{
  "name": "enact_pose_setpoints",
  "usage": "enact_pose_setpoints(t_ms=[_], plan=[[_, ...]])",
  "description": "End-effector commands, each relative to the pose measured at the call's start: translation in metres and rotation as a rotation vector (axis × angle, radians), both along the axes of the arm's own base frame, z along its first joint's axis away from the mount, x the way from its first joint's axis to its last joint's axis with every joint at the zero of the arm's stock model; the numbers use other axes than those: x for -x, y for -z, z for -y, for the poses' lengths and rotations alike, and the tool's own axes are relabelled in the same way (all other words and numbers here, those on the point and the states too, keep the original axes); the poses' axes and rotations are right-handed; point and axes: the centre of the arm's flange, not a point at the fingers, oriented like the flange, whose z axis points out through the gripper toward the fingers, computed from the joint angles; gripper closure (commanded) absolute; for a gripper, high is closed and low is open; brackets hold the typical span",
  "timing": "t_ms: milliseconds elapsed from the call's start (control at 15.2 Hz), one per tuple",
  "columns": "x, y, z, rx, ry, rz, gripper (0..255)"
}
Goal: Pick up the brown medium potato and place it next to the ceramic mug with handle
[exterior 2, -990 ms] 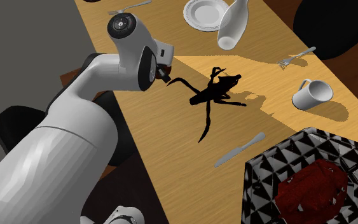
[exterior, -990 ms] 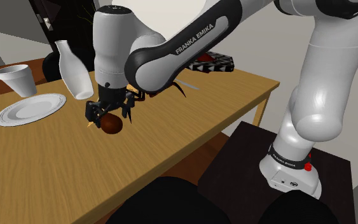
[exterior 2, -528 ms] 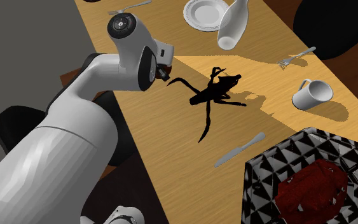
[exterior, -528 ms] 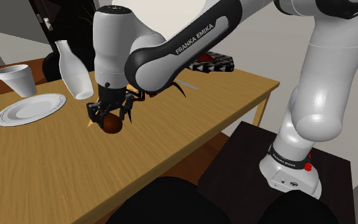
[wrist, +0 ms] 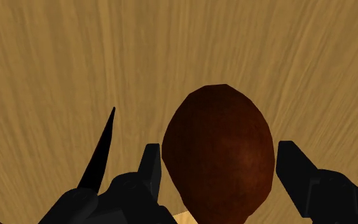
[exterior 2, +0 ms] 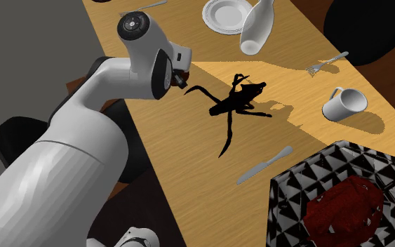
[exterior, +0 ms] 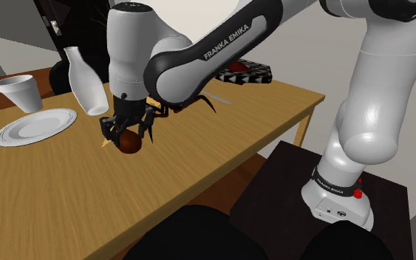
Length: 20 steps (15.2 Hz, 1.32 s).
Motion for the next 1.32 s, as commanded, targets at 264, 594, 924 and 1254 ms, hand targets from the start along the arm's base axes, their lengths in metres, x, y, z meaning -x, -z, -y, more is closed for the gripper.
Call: enact_pose_setpoints(t_ms=[264,594,924,1254], plan=[[0.0,-0.031,0.0,0.0,0.0,0.0,255],[0.0,-0.057,0.0,0.0,0.0,0.0,255],[0.0,-0.084,0.0,0.0,0.0,0.0,255],[0.0,-0.11,0.0,0.0,0.0,0.0,255]])
